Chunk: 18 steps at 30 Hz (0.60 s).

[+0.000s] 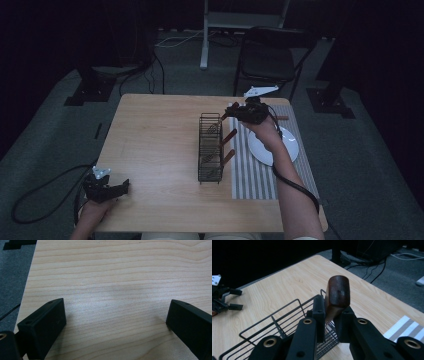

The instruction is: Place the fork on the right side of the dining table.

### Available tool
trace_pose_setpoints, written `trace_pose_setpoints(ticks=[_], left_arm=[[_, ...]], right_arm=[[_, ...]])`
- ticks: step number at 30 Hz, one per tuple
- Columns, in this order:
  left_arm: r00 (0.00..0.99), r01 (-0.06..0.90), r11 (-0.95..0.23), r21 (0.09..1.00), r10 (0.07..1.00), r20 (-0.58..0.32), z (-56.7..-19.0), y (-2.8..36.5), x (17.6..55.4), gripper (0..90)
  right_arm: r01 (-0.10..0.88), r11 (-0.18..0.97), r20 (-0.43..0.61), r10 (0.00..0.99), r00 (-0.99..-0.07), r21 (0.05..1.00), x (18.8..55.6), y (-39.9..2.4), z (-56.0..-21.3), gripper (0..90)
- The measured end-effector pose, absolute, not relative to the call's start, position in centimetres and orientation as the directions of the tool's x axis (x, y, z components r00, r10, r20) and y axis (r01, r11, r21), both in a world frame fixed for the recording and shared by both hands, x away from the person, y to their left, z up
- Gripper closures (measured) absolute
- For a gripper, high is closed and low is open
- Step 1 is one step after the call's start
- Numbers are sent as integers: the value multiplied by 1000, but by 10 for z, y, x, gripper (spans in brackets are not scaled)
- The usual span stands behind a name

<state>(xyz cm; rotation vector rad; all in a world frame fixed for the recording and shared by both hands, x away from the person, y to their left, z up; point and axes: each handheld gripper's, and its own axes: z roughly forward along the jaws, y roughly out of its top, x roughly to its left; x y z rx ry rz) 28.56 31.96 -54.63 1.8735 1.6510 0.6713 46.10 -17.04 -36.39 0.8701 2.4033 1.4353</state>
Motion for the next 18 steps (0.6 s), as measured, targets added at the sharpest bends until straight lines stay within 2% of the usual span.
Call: trace_pose_setpoints(ticks=[18], left_arm=[[121,718,-96,689,993,11,-546,320,286,31]], right_arm=[[300,282,64,622,-780,911,432,-203,-319,806]])
